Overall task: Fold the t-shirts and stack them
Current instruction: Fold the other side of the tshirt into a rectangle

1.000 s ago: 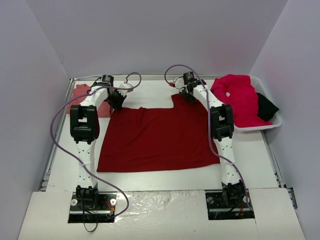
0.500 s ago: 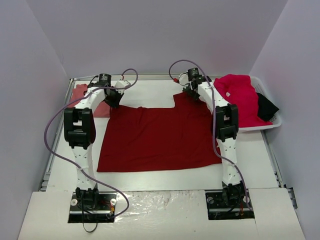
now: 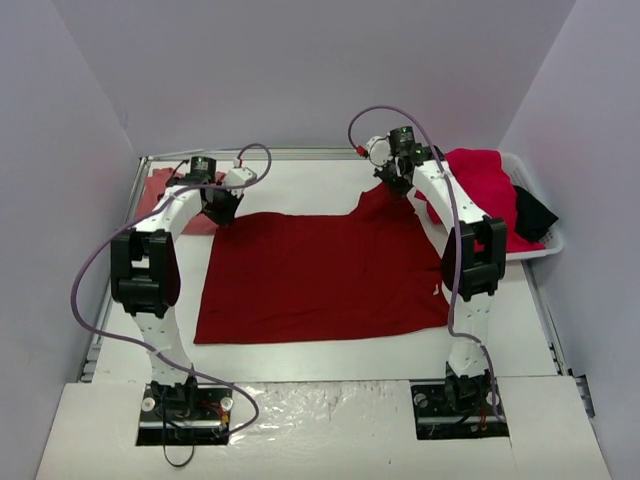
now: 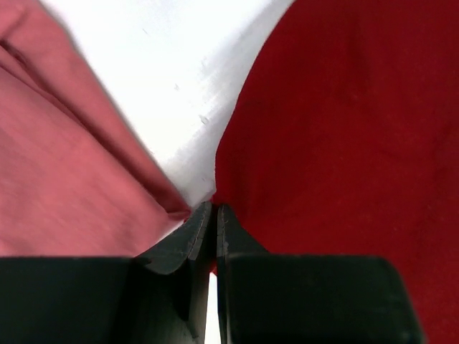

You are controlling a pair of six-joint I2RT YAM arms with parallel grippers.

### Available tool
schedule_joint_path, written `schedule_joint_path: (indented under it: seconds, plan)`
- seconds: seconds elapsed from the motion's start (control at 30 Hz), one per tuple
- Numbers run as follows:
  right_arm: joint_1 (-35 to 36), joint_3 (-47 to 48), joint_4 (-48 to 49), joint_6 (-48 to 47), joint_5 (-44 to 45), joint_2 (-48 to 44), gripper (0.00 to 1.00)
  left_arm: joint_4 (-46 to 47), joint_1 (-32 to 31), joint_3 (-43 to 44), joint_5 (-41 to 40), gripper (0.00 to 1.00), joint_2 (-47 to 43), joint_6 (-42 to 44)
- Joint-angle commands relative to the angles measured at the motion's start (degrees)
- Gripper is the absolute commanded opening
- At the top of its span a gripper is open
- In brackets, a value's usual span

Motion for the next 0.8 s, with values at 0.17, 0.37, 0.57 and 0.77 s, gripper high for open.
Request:
schedule_joint_path:
  seconds: [0.17, 0.37, 0.57, 0.77]
  plan:
    - [-1.72, -11.15, -4.63, 3.02, -5.59, -12.59, 0.0, -0.11, 1.85, -7.32, 3.01, 0.02, -11.07, 0.33]
    - [-2.86, -17.14, -4.98, 4.07, -6.65, -17.61, 0.0, -0.81, 3.7, -11.98, 4.76, 0.02, -16.09, 1.91]
    - [-3.21, -23.38, -5.78, 4.25, -6.74, -22.53, 0.0, -1.51, 6.87, -16.56, 6.26, 0.02, -19.78, 3.76]
    - [-3.74, -29.27, -6.92, 3.64, -7.88, -27.19, 0.0, -1.78, 7.57, -20.25, 6.96, 0.02, -21.98, 4.9]
